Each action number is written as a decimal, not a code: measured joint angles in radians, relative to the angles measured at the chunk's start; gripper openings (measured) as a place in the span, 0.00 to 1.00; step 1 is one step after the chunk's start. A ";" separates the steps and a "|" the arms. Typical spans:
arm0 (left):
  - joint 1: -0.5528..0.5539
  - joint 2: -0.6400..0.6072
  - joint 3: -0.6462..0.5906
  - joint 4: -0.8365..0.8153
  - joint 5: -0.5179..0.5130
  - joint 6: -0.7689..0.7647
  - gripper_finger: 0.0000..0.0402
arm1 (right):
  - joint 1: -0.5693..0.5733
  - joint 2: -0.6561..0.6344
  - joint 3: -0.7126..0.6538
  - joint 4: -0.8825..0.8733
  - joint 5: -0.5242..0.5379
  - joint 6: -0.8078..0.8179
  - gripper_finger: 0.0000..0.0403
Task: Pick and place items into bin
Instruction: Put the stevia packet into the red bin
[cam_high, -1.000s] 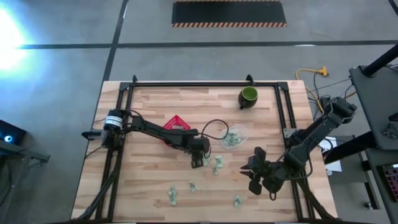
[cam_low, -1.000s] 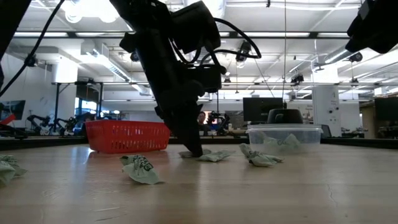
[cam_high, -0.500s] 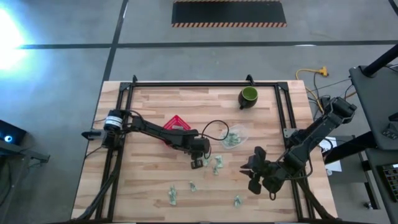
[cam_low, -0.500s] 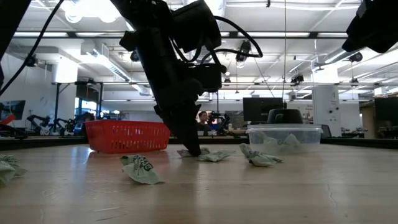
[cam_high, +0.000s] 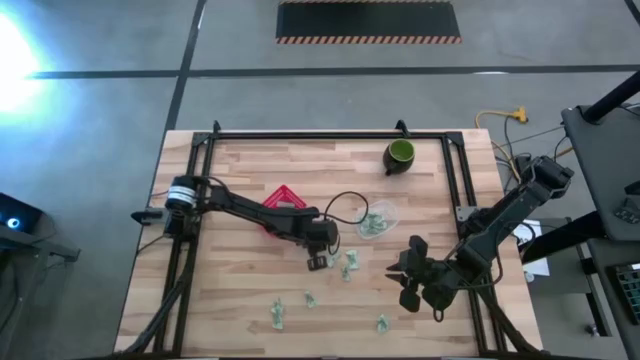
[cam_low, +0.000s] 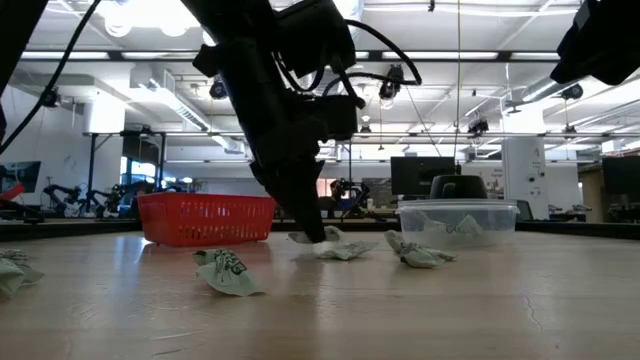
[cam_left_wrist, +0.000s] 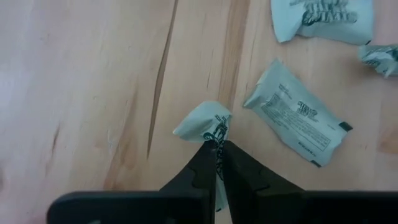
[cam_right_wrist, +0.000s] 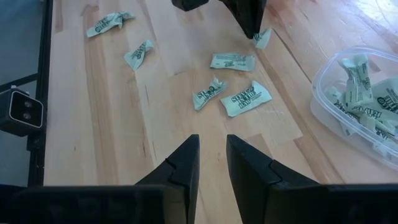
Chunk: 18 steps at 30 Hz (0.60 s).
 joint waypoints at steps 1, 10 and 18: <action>-0.001 -0.005 0.002 -0.001 0.000 -0.001 0.01 | 0.000 0.000 0.000 0.000 0.000 0.000 0.18; 0.001 -0.142 0.004 -0.014 -0.038 -0.002 0.00 | 0.000 0.000 0.000 -0.005 0.000 -0.020 0.18; 0.001 -0.270 -0.015 -0.203 -0.208 0.007 0.00 | 0.000 0.000 0.000 -0.005 0.000 -0.034 0.18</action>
